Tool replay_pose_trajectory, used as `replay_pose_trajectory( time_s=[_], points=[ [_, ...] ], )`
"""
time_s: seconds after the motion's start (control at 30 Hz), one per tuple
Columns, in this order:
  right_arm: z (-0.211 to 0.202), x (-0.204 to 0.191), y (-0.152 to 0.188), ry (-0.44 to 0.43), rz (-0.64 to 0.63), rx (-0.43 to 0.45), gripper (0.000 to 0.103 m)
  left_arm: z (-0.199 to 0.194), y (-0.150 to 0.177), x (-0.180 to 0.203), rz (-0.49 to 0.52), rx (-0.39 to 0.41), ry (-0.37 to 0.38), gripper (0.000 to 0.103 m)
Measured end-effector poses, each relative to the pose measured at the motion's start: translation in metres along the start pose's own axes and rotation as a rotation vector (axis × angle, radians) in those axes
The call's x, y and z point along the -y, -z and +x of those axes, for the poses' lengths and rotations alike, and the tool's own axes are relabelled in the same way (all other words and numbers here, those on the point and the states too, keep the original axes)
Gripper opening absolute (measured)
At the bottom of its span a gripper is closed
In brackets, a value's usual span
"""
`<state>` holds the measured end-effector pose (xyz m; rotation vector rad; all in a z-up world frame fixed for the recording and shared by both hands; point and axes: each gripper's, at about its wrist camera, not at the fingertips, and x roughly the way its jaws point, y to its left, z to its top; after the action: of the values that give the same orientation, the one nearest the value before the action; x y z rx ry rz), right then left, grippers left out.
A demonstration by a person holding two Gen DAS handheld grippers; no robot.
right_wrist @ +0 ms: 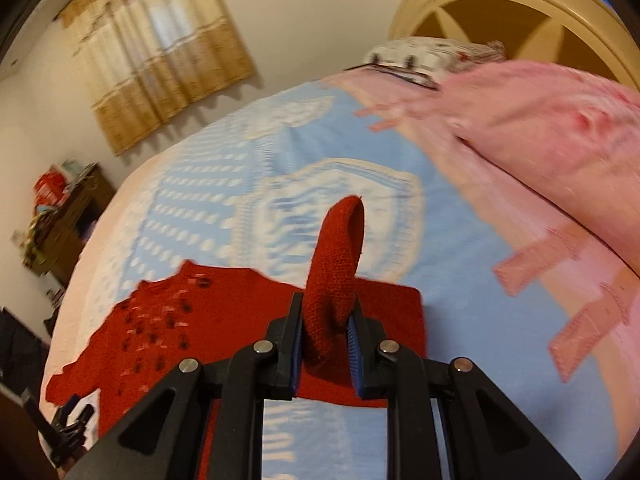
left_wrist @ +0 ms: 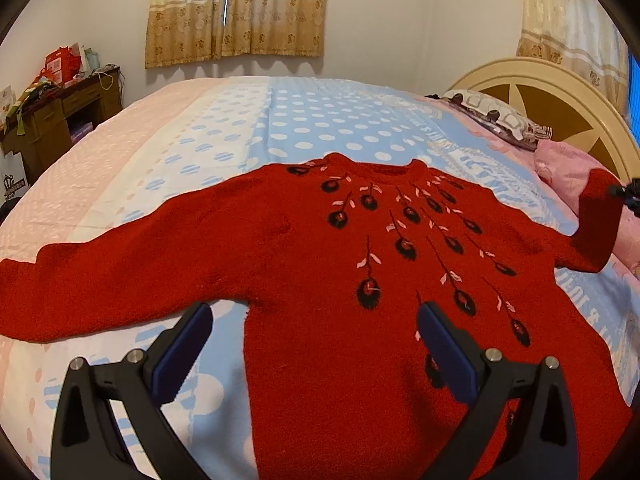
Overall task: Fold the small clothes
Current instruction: 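Lift the held sleeve with the right gripper and fold it across the sweater front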
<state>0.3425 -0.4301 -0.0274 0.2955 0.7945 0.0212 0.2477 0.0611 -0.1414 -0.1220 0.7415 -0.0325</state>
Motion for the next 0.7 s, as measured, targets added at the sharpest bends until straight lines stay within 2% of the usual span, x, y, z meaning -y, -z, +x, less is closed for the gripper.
replay_pose_trajectory(
  time_s=[0.43, 0.7],
  points=[
    [0.007, -0.143, -0.007, -0.154, -0.159, 0.021, 0.018, -0.005, 0.004, -0.017, -0.050, 0.021, 0.029, 0.103],
    [0.030, -0.223, 0.011, -0.228, -0.256, 0.000, 0.018, -0.009, 0.007, -0.027, -0.063, 0.030, 0.024, 0.103]
  ],
)
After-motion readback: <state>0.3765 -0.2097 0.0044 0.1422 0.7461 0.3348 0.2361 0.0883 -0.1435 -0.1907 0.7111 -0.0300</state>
